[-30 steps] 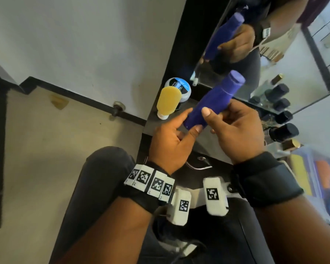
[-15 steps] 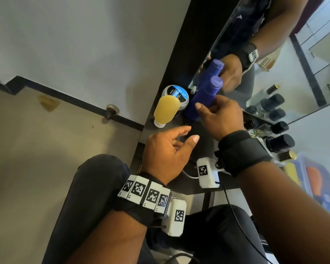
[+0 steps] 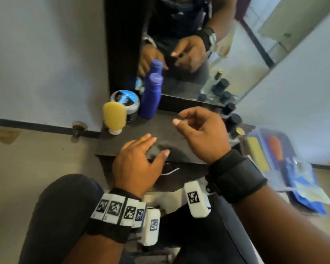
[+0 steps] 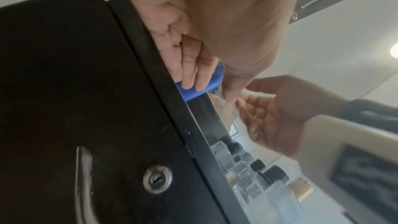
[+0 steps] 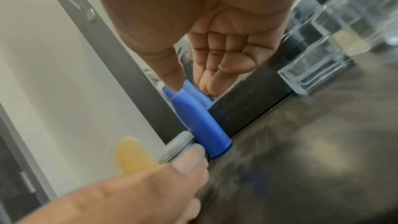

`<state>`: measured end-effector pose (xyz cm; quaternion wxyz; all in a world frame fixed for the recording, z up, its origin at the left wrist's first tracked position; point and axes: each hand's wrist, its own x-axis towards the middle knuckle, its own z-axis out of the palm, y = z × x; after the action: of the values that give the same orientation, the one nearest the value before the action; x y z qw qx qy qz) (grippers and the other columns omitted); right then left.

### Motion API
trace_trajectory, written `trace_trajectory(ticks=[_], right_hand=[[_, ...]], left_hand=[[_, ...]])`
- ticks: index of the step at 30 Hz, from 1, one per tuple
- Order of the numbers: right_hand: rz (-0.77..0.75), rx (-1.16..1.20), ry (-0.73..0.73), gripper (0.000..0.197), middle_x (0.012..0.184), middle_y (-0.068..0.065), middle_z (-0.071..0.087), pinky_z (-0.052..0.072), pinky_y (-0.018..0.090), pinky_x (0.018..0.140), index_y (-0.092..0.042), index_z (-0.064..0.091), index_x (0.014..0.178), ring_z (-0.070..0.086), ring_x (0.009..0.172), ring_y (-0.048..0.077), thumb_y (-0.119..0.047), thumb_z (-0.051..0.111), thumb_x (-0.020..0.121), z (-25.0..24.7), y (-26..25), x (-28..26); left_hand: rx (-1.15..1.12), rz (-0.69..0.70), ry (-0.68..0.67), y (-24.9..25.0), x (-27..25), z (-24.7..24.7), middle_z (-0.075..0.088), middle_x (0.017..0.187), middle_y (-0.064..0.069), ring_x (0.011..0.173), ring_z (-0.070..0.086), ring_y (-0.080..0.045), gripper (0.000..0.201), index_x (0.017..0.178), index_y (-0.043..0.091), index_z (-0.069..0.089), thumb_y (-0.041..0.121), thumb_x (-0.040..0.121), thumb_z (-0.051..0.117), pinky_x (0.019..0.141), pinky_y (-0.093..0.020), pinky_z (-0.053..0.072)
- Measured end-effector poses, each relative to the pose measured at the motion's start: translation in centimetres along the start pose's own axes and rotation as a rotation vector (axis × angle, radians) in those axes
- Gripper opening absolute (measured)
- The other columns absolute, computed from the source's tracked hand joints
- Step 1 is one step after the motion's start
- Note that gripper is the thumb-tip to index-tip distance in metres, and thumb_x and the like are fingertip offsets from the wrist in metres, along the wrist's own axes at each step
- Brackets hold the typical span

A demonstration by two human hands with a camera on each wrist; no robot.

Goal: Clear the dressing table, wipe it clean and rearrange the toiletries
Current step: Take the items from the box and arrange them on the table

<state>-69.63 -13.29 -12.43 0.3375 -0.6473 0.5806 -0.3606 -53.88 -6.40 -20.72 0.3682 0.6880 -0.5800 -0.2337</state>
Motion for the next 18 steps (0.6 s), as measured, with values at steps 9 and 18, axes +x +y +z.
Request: trace_trajectory(ticks=[9,18], right_hand=[[0.150,-0.169,0.372,0.029,0.062,0.006,0.066,0.050,0.031,0.057,-0.015,0.066,0.068,0.061,0.057,0.017,-0.031,0.075,0.091,-14.1,6.3,-4.8],[0.688,-0.813,-0.013,0.032,0.119,0.020,0.068,0.053,0.034,0.076,-0.008,0.063,0.120,0.069,0.094,0.034,-0.032,0.060,0.099,-26.8,17.1,3.9]], left_hand=[[0.457,-0.036,-0.448,5.7,1.2,2.2,0.027,0.171,-0.005,0.159,0.021,-0.031,0.081,0.154,0.032,0.049,0.078,0.088,0.056,0.126,-0.049,0.020],[0.864,-0.074,-0.513,10.8,4.1,4.5,0.070,0.113,-0.008,0.107,0.066,-0.033,0.052,0.116,0.022,0.070,0.067,0.090,0.063,0.073,-0.036,0.043]])
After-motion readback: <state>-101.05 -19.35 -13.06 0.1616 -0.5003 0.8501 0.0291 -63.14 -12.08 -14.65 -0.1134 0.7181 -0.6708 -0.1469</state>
